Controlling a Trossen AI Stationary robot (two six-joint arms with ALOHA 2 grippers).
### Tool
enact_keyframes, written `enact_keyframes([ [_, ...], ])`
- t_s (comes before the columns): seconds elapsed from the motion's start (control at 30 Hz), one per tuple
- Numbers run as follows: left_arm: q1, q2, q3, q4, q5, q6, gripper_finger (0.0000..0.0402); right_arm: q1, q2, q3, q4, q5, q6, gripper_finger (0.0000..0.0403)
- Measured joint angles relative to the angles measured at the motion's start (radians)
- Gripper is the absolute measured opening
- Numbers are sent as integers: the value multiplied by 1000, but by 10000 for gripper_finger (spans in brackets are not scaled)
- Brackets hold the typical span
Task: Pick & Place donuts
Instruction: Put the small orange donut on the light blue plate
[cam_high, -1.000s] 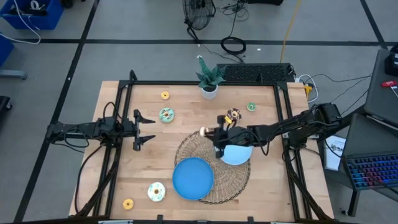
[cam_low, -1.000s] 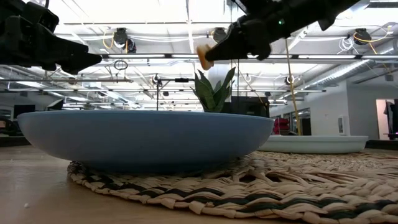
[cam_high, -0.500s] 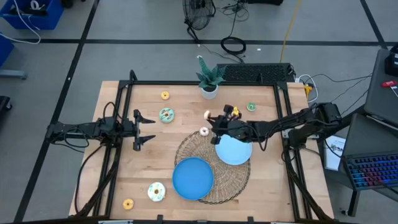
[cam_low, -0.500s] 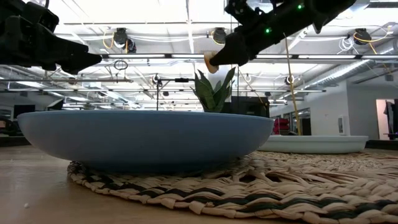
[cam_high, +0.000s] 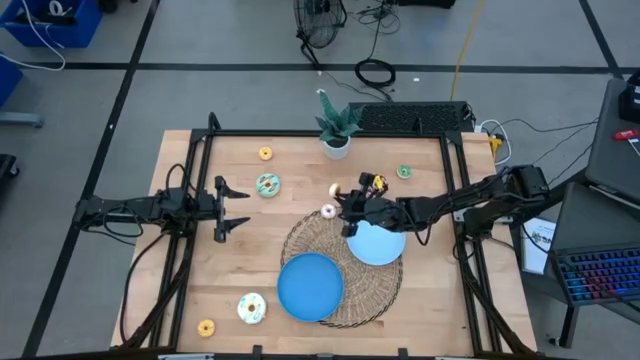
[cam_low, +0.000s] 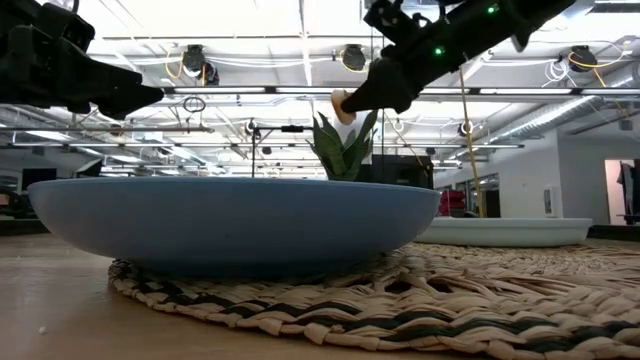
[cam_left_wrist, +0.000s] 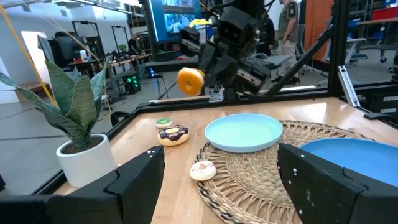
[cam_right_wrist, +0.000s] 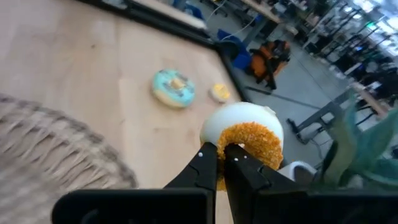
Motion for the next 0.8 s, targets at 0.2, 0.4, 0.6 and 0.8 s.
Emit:
enact_keyframes([
  [0.2, 0, 0, 0, 0, 0, 0, 306, 30, 0, 0, -126, 0, 127, 11],
  [0.4, 0, 0, 0, 0, 0, 0, 306, 53, 0, 0, -241, 0, 249, 11],
  [0.6, 0, 0, 0, 0, 0, 0, 306, 71, 0, 0, -388, -1, 382, 11],
  [0.8, 0, 0, 0, 0, 0, 0, 306, 72, 0, 0, -564, -4, 549, 11],
])
